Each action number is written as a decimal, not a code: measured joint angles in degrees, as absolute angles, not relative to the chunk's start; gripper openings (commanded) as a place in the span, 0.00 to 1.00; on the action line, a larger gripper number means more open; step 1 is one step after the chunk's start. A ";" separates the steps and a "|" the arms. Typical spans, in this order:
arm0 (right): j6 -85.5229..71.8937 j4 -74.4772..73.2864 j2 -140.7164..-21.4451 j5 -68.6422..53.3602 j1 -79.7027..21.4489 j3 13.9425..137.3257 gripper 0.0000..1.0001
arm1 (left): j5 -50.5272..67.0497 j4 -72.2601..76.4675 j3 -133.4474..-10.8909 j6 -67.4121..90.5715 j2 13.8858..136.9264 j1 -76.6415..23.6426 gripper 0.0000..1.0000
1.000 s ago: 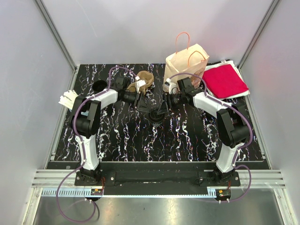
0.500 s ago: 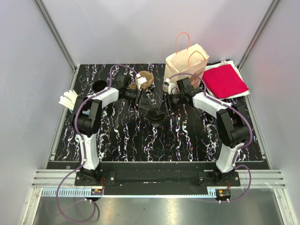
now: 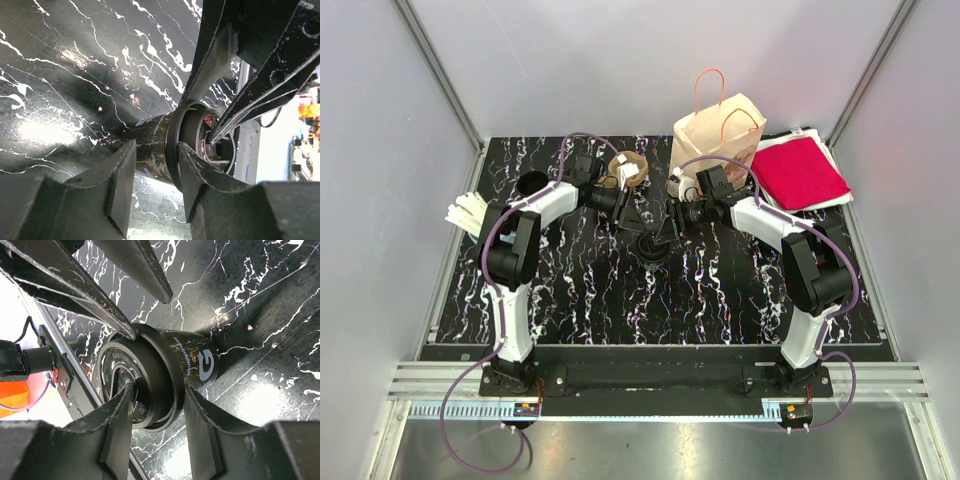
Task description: Pack the takeout coffee
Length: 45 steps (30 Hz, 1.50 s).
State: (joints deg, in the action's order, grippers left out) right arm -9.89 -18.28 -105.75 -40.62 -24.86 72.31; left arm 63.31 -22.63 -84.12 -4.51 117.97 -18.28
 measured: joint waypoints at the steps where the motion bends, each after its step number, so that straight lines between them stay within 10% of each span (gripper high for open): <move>1: -9.89 -18.28 -105.75 -40.62 -24.86 72.31 0.46 | 62.94 -23.53 -84.55 -5.21 117.99 -18.39 0.40; 45: -8.25 -18.68 -104.99 -38.48 -25.85 71.94 0.45 | 53.63 -43.03 -94.56 -14.09 121.49 -21.15 0.38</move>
State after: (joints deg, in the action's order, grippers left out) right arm -8.25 -18.68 -104.99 -38.48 -25.85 71.94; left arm 53.63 -43.03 -94.56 -14.09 121.49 -21.15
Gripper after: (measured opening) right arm 0.463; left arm 0.385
